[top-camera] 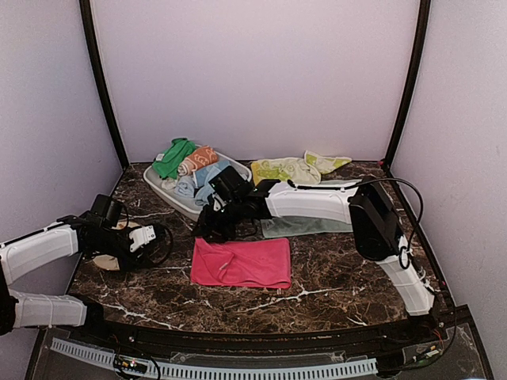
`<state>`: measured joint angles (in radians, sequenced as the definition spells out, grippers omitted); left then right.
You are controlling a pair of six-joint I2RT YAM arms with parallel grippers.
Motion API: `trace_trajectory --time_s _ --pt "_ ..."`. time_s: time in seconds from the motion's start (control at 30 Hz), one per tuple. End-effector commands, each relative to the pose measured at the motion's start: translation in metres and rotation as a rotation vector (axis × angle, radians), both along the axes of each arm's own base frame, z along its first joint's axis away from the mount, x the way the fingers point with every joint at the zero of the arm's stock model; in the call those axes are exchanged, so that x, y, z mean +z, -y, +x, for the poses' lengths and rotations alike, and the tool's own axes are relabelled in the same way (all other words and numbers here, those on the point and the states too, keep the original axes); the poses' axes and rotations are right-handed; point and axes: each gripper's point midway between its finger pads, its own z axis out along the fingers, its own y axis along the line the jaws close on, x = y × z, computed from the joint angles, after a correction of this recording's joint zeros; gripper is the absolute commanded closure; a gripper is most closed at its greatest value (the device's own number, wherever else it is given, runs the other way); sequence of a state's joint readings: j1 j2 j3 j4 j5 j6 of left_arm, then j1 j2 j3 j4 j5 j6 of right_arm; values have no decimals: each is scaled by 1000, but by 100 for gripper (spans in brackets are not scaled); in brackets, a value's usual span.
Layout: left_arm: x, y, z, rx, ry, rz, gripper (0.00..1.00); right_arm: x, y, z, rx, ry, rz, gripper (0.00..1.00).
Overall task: Roll the towels
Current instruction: Fold the towel at the center of the board, then adjust the towel at the center of the board.
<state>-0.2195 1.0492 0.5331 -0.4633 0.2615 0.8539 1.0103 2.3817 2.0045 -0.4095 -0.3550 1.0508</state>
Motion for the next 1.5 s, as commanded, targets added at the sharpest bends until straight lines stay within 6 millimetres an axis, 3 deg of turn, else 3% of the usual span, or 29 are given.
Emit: trace_trajectory --time_s 0.0,0.13,0.23,0.37,0.5,0.67,0.87,1.07,1.47 --pt "23 9 5 -32 30 -52 50 55 -20 -1 34 57 143 60" --pt "40 19 10 -54 22 -96 49 70 -9 0 30 79 142 55" --pt "52 30 15 -80 27 -131 49 71 20 10 -17 116 94 55" --pt "61 53 15 -132 20 -153 49 35 74 18 -78 122 -77 53" --pt "57 73 16 -170 11 -154 49 13 103 12 -74 138 -221 53" --pt "59 85 30 -155 12 -201 50 8 109 -11 -98 86 -142 55" --pt "62 93 45 -144 12 -207 50 -8 95 -35 -63 30 -69 53" --pt "53 80 44 -109 32 -152 51 -14 77 -40 -41 12 -21 55" --pt "47 57 35 -64 38 -99 51 -36 70 -49 -17 -30 -19 56"
